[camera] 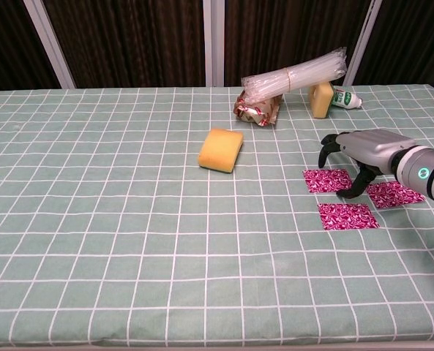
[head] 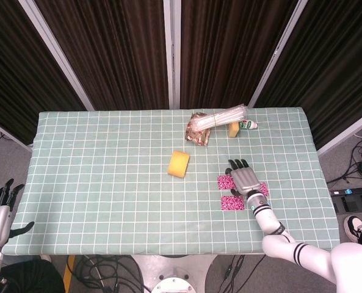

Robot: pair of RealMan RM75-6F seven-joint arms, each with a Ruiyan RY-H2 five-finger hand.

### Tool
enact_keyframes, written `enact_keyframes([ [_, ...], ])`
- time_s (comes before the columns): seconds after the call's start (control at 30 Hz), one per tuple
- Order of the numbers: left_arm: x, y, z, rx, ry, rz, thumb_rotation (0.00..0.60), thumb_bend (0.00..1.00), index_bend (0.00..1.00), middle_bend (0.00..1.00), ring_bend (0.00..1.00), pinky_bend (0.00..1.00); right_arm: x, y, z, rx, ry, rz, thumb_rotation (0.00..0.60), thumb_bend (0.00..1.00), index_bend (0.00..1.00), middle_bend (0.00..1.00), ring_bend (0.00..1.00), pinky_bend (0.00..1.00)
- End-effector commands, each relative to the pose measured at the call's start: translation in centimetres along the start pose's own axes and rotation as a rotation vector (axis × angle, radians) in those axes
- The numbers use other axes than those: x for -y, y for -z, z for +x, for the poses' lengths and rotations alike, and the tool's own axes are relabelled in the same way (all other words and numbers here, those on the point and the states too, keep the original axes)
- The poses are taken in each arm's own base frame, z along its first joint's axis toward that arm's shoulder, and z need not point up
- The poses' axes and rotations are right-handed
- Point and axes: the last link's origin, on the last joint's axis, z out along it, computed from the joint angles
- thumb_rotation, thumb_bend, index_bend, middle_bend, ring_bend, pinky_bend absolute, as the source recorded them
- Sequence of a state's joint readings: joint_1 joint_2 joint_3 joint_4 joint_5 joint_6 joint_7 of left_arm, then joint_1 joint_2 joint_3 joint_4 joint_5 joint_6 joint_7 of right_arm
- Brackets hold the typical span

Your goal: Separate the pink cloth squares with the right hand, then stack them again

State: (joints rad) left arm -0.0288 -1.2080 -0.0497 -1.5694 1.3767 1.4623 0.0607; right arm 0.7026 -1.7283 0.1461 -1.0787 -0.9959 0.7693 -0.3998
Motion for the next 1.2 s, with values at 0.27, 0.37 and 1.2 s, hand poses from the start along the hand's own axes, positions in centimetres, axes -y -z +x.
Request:
enact_keyframes([
  [0.27,0.1,-0.1,0.0,0.001,0.001,0.001,0.6,0.09,0.17,0.1,0.1,0.17,0.1,-0.3,-0.3,0.004,0.006,-0.005,0.567,0.19,0.3,0.05,0.0,0.0],
  [0.37,0.1,-0.1,0.0,0.001,0.001,0.002,0.6,0.09,0.17,0.1,0.1,0.17,0.1,-0.3,-0.3,0.001,0.005,-0.007,0.567,0.19,0.32,0.05,0.0,0.0],
  [1.2,-0.1,-0.1,0.0,-0.005,-0.001,-0.001,0.6,0.08,0.17,0.1,0.1,0.17,-1.2,3.2,1.7,-0.078,-0.042,0.021,0.568,0.19,0.39,0.07,0.0,0.0],
])
